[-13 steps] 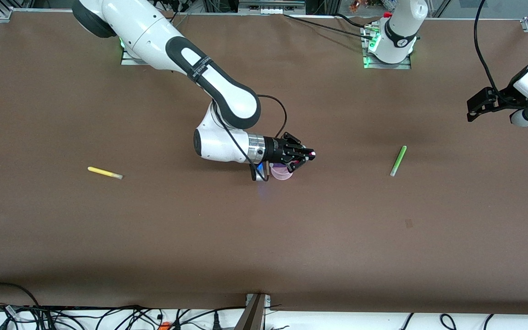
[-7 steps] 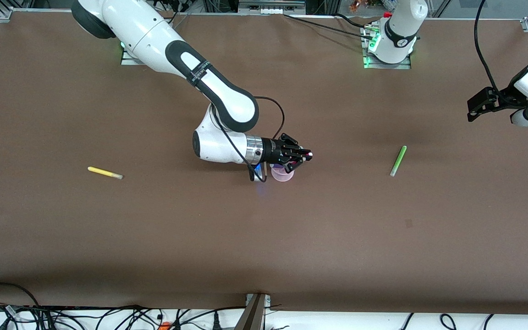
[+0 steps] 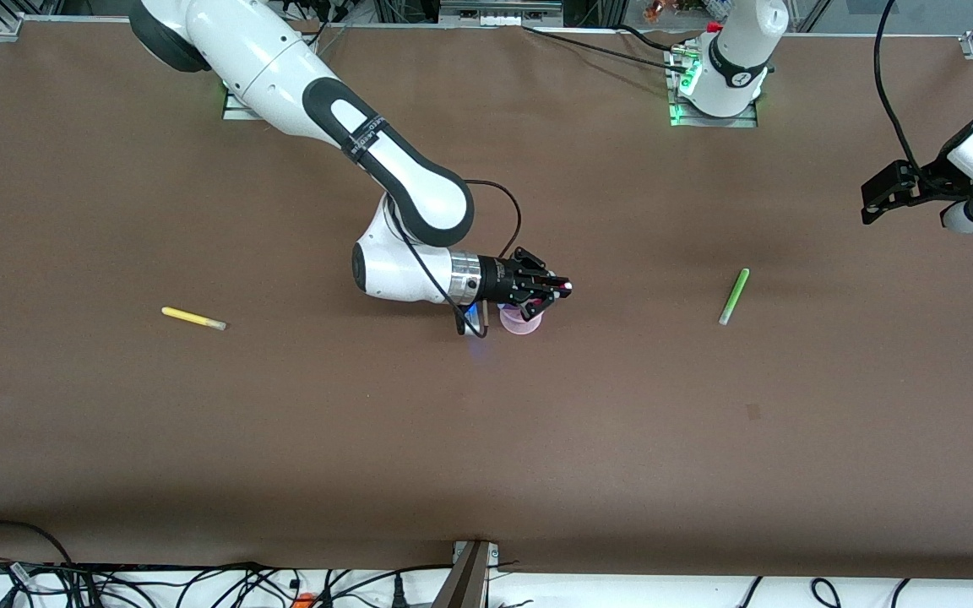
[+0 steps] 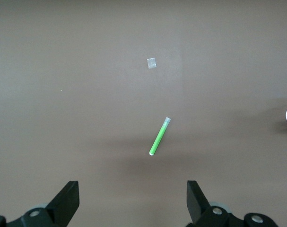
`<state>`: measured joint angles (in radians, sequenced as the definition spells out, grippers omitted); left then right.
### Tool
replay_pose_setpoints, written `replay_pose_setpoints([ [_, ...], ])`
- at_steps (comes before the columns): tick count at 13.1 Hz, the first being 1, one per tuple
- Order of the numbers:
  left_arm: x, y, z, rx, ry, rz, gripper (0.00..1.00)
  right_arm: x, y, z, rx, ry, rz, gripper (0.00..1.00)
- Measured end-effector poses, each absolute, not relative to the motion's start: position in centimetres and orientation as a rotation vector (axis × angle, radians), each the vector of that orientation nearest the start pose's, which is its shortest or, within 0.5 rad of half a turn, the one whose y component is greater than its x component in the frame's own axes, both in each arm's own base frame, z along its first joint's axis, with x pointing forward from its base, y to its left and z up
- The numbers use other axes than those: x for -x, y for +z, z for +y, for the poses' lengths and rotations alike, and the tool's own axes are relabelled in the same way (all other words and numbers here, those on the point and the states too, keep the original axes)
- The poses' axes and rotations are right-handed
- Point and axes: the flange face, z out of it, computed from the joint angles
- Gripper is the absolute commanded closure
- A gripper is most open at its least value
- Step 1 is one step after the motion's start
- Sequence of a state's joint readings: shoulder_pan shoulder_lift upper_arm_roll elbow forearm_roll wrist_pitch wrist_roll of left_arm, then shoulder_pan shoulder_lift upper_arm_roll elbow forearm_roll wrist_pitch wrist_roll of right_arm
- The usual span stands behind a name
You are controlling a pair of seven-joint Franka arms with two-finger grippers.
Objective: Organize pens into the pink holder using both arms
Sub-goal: 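Lower the pink highlighter into the cup with the right gripper, then open the right gripper to release the highlighter and pull back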
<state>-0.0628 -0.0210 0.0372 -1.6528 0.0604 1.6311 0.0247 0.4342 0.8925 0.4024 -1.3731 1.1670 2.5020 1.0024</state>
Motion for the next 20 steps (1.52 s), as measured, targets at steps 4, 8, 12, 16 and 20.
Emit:
replay_pose_setpoints([
  [4,-55.2,60.3,-0.8,3.081,0.001,0.083,0.00,-56.7,23.1,50.3,1.752,0.890,1.323,1.00],
  [8,-55.2,60.3,-0.8,3.081,0.001,0.083,0.00,-56.6,22.5,49.9,1.756,0.906,1.332,0.84],
  [12,-55.2,60.3,-0.8,3.081,0.001,0.083,0.00,-56.9,22.5,49.5,1.753,0.920,1.331,0.76],
  [16,-55.2,60.3,-0.8,3.081,0.001,0.083,0.00,-57.5,22.5,48.7,1.746,0.945,1.327,0.73],
  [20,-55.2,60.3,-0.8,3.081,0.001,0.083,0.00,-58.3,23.7,48.1,1.736,0.944,1.311,0.25],
])
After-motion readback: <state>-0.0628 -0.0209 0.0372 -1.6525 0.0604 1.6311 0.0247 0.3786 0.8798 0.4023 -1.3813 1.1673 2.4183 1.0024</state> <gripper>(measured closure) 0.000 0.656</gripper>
